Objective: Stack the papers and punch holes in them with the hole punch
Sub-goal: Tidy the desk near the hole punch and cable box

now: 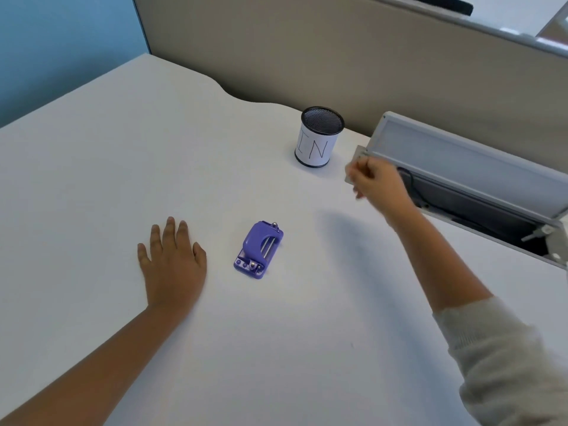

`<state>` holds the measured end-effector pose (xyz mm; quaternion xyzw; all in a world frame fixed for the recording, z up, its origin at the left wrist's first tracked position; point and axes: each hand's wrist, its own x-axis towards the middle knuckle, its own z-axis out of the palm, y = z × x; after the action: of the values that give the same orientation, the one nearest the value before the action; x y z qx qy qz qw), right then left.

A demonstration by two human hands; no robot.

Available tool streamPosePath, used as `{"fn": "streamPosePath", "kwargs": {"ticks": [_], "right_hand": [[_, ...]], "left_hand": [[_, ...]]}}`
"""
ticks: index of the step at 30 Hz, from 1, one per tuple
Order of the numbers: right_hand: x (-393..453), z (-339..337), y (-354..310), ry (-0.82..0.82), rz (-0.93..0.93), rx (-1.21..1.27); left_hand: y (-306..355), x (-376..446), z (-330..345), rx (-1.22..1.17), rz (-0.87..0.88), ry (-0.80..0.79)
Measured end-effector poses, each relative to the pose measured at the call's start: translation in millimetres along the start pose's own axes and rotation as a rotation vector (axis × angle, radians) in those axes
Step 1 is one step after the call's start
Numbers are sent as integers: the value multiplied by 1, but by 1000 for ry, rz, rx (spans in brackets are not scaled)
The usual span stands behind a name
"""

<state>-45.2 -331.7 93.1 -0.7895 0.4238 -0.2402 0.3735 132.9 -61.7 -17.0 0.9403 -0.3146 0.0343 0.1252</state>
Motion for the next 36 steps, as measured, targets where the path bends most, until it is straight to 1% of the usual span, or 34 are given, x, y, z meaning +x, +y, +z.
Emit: {"fn": "streamPosePath", "kwargs": {"ticks": [4, 6, 9, 14, 20, 27, 36], "right_hand": [[-74, -8, 45, -152, 139, -80], [-107, -12, 66, -146, 211, -138], [-146, -19, 87, -116, 215, -232], [-190, -19, 94, -148, 194, -267], [-207, -5, 83, -83, 207, -215], [-211, 5, 79, -20, 238, -258], [-209, 8, 77, -29, 179, -390]], "left_hand": [[1, -1, 0, -31, 4, 15], [1, 0, 0, -47, -3, 17], [2, 0, -1, -65, -11, 0], [2, 0, -3, -73, -16, -31], [1, 0, -3, -73, -10, -39], [0, 0, -2, -70, -1, -32], [3, -1, -5, -57, 10, -30]]}}
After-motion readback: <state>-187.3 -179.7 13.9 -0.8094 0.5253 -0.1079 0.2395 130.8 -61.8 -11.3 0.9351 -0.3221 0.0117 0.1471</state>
